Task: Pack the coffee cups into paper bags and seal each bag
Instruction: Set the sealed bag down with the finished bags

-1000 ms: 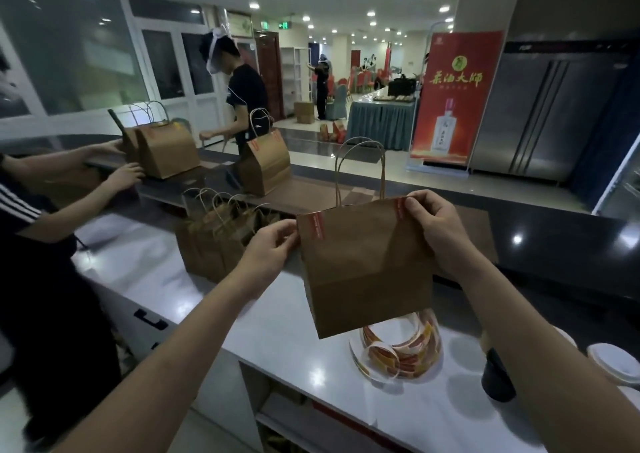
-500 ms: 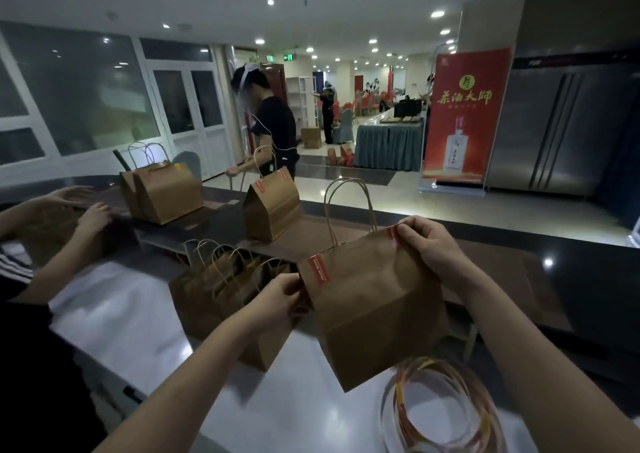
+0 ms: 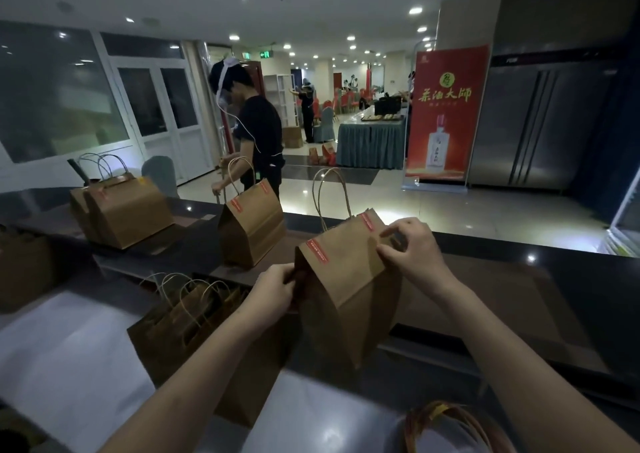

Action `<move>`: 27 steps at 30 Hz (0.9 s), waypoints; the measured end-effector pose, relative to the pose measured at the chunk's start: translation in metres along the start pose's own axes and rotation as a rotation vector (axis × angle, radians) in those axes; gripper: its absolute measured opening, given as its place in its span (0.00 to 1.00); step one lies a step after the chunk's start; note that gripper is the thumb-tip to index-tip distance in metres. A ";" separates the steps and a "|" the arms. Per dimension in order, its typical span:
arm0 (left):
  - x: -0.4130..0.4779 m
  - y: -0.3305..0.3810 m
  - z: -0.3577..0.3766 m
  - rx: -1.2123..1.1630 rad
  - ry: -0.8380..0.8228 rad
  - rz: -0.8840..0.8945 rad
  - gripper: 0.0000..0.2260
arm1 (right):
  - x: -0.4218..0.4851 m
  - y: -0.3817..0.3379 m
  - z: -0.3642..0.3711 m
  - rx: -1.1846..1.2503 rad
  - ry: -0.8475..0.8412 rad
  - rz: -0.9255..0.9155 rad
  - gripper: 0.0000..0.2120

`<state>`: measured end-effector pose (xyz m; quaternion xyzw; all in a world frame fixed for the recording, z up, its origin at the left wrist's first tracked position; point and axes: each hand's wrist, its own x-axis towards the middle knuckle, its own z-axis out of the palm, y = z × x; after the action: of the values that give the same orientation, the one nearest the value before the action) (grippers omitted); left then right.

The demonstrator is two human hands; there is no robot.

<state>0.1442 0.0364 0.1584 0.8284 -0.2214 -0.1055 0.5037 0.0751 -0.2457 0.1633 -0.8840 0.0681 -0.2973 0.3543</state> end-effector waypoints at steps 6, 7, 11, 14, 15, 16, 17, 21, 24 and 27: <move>0.050 0.002 -0.017 0.046 0.036 -0.005 0.12 | 0.018 -0.011 0.036 -0.022 -0.053 -0.021 0.03; 0.057 0.002 -0.019 0.043 0.043 -0.007 0.12 | 0.020 -0.013 0.041 -0.028 -0.073 -0.030 0.03; 0.091 -0.005 -0.039 0.094 0.060 0.032 0.12 | 0.038 -0.023 0.073 -0.057 -0.099 -0.003 0.07; 0.116 -0.013 -0.058 0.113 0.066 0.057 0.12 | 0.053 -0.034 0.100 -0.048 -0.111 0.084 0.12; 0.124 -0.018 -0.064 0.121 0.069 0.062 0.12 | 0.056 -0.040 0.109 -0.030 -0.118 0.124 0.13; 0.132 -0.022 -0.071 0.136 0.072 0.071 0.12 | 0.060 -0.045 0.119 -0.008 -0.127 0.168 0.17; 0.139 -0.025 -0.076 0.154 0.073 0.081 0.12 | 0.063 -0.050 0.127 0.019 -0.141 0.211 0.22; 0.159 -0.037 -0.091 0.214 0.090 0.109 0.12 | 0.071 -0.065 0.159 0.050 -0.232 0.327 0.49; 0.169 -0.049 -0.100 0.232 0.087 0.131 0.12 | 0.077 -0.070 0.183 0.081 -0.311 0.390 0.47; 0.178 -0.059 -0.106 0.216 0.073 0.143 0.13 | 0.083 -0.073 0.206 0.151 -0.272 0.432 0.39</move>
<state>0.3578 0.0589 0.1651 0.8632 -0.2716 -0.0146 0.4254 0.2541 -0.0988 0.1333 -0.8519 0.1847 -0.0974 0.4802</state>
